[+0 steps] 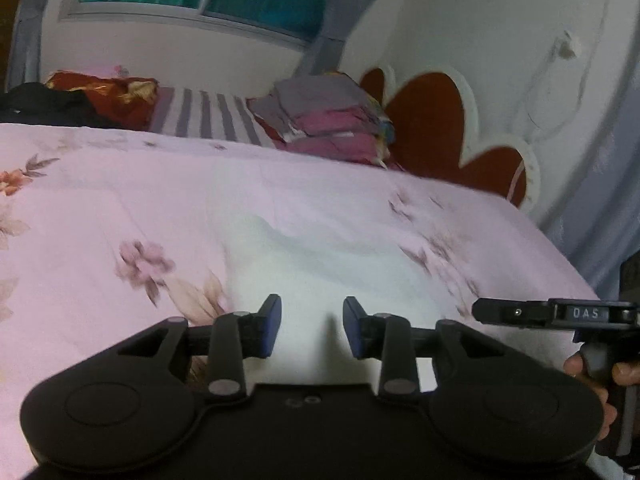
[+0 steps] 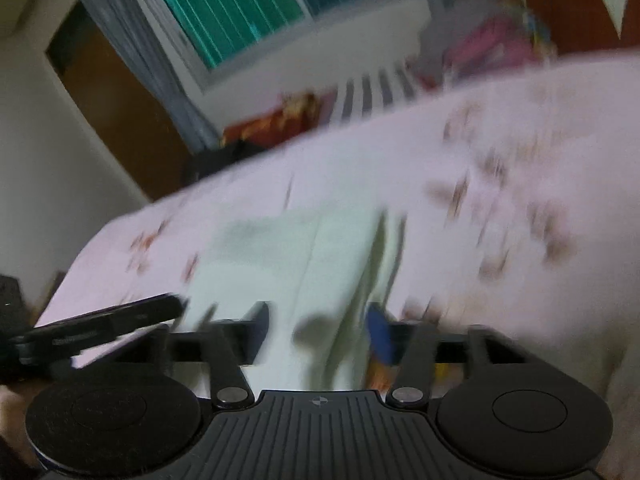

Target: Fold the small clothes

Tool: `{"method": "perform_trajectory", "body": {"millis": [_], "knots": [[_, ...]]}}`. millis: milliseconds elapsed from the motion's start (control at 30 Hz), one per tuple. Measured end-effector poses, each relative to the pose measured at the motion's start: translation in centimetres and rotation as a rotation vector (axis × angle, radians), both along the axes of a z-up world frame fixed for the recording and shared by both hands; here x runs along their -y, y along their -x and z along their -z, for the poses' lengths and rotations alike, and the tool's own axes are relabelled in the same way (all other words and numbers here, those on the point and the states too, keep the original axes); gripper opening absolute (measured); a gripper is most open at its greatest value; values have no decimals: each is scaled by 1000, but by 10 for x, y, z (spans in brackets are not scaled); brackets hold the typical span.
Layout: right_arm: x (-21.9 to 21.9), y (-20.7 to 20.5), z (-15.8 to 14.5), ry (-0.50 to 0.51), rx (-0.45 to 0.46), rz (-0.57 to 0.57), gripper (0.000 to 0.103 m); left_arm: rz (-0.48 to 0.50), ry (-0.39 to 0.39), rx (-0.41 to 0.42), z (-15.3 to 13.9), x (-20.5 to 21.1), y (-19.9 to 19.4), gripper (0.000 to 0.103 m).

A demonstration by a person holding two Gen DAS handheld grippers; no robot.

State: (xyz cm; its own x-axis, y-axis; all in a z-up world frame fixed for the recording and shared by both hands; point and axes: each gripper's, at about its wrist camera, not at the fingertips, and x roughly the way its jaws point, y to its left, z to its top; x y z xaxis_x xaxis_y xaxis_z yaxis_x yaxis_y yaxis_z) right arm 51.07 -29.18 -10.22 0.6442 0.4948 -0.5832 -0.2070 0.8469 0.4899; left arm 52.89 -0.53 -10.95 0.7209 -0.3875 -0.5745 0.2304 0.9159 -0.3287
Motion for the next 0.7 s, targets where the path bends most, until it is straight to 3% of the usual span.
{"method": "perform_trajectory", "body": {"millis": [67, 133, 200, 367, 400, 433, 533, 600, 700], "knots": [[7, -21, 6, -62, -23, 28, 53, -2, -3, 1, 1, -4, -15, 33], [8, -47, 18, -97, -61, 55, 36, 13, -8, -14, 7, -5, -31, 33], [7, -68, 28, -124, -97, 60, 36, 27, -14, -37, 13, -4, -40, 33], [-2, -95, 43, -51, -148, 84, 36, 44, -18, -50, 25, 0, -45, 33], [-5, -96, 43, -41, -141, 65, 26, 54, -28, -37, 25, 2, -44, 33], [-7, -96, 42, -42, -132, 32, 6, 71, -52, -22, 25, 6, -43, 33], [-6, -78, 25, 8, 3, 42, 5, 131, -109, 13, 24, 24, -43, 37], [-2, -63, 19, 32, 69, 56, 5, 129, -149, -11, 30, 31, -52, 40], [-7, -72, 39, 98, -13, 27, 5, 94, -112, -71, 28, 26, -62, 38]]}}
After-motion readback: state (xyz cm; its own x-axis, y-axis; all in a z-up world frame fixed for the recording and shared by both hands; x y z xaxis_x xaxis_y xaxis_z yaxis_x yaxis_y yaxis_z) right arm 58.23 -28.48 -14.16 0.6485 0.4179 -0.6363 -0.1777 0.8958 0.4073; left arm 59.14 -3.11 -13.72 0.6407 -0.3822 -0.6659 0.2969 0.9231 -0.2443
